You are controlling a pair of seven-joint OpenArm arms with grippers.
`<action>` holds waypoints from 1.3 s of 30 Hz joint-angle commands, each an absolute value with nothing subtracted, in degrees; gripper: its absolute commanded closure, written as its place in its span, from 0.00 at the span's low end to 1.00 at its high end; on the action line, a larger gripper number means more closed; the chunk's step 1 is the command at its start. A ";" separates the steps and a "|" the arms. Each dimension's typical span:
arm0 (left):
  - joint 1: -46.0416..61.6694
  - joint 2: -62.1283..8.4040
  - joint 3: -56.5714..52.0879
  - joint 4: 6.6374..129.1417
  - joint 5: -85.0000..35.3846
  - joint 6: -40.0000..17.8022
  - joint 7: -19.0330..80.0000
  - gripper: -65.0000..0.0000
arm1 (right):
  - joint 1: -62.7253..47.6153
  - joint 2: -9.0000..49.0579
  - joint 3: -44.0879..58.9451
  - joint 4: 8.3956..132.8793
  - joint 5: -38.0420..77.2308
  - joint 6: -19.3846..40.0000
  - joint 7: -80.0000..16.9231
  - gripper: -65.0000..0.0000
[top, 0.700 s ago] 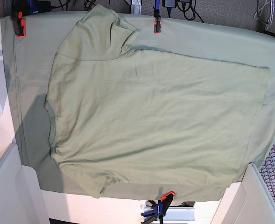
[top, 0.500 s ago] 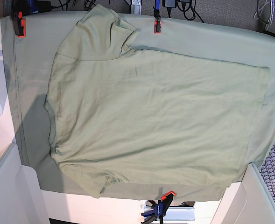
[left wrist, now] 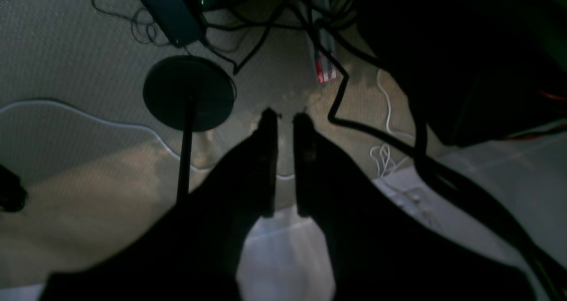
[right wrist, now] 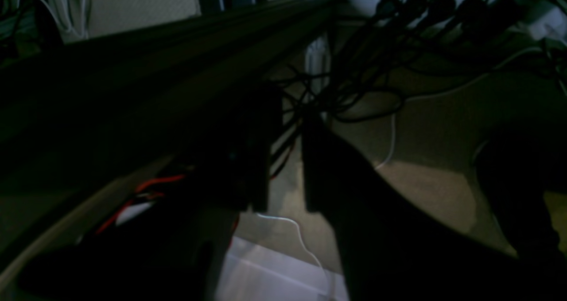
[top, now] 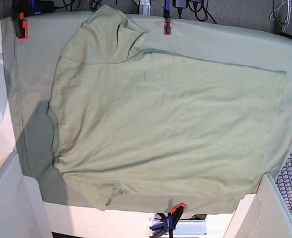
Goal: Fold the T-shirt properly
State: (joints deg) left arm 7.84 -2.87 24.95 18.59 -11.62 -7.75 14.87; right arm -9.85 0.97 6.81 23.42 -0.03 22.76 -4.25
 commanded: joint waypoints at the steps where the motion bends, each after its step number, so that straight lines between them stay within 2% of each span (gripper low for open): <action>1: 8.40 -2.87 25.06 18.81 -11.77 -7.51 14.52 0.90 | -10.26 1.21 7.01 23.75 -0.01 23.59 -3.86 0.82; 11: 13.06 -4.84 25.04 24.38 -11.79 -7.51 10.44 0.90 | -14.33 1.28 7.01 27.81 -0.03 23.64 -3.88 0.82; 16: 17.80 -8.19 25.04 32.42 -13.23 -7.51 8.80 0.90 | -21.02 1.61 6.98 37.43 0.49 23.86 -3.88 0.82; 21: 23.40 -12.16 23.86 43.24 -16.97 -7.53 9.28 0.90 | -28.86 4.16 6.83 49.58 6.48 24.45 -5.19 0.82; 24: 27.42 -14.28 19.09 50.76 -18.94 -9.06 10.61 0.90 | -33.76 6.13 6.68 57.74 10.81 24.45 -8.10 0.82; 31: 37.93 -16.53 2.20 69.21 -28.67 -22.76 17.72 0.90 | -45.47 11.20 6.74 78.98 16.38 24.43 -13.30 0.82; 39: 49.04 -20.23 -9.85 89.25 -37.89 -23.68 21.71 0.90 | -55.42 14.33 7.44 101.23 17.02 24.43 -17.02 0.82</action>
State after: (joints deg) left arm 48.38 -19.99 -9.80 88.51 -37.28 -22.94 21.96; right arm -54.63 13.98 7.16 100.60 16.32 23.88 -18.11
